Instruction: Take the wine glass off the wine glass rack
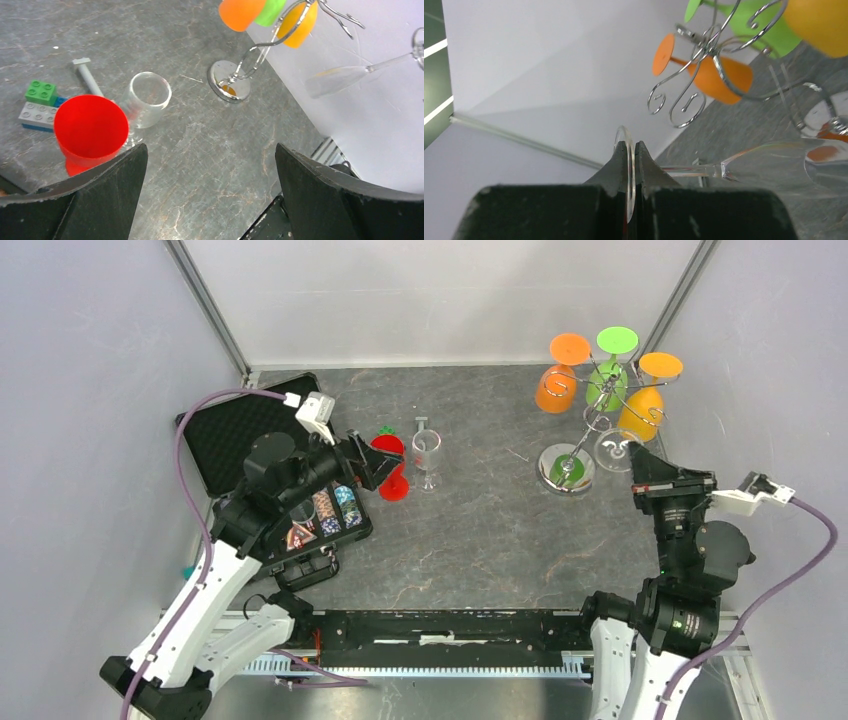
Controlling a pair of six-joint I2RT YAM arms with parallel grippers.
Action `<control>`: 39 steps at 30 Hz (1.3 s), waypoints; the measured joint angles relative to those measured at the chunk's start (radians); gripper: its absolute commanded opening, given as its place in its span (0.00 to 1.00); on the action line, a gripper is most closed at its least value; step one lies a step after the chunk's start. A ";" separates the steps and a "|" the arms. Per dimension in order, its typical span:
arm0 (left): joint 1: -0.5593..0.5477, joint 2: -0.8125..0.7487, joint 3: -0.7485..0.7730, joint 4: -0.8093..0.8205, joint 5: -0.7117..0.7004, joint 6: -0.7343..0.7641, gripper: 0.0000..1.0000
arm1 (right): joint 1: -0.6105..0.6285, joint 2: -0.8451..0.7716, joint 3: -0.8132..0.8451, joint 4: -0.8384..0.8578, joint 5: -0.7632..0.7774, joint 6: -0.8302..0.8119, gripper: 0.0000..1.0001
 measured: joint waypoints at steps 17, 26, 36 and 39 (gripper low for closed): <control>-0.329 0.224 -0.050 0.523 0.278 0.039 1.00 | 0.265 0.041 -0.243 0.245 -0.263 0.183 0.00; -0.416 0.425 -0.026 0.740 0.320 0.322 0.96 | 0.287 0.070 -0.245 0.405 -0.341 0.257 0.00; -0.469 0.665 0.138 0.837 0.277 0.427 0.78 | 0.294 0.082 -0.245 0.470 -0.370 0.286 0.00; -0.497 0.684 0.164 0.860 0.253 0.448 0.71 | 0.295 0.088 -0.245 0.480 -0.372 0.286 0.00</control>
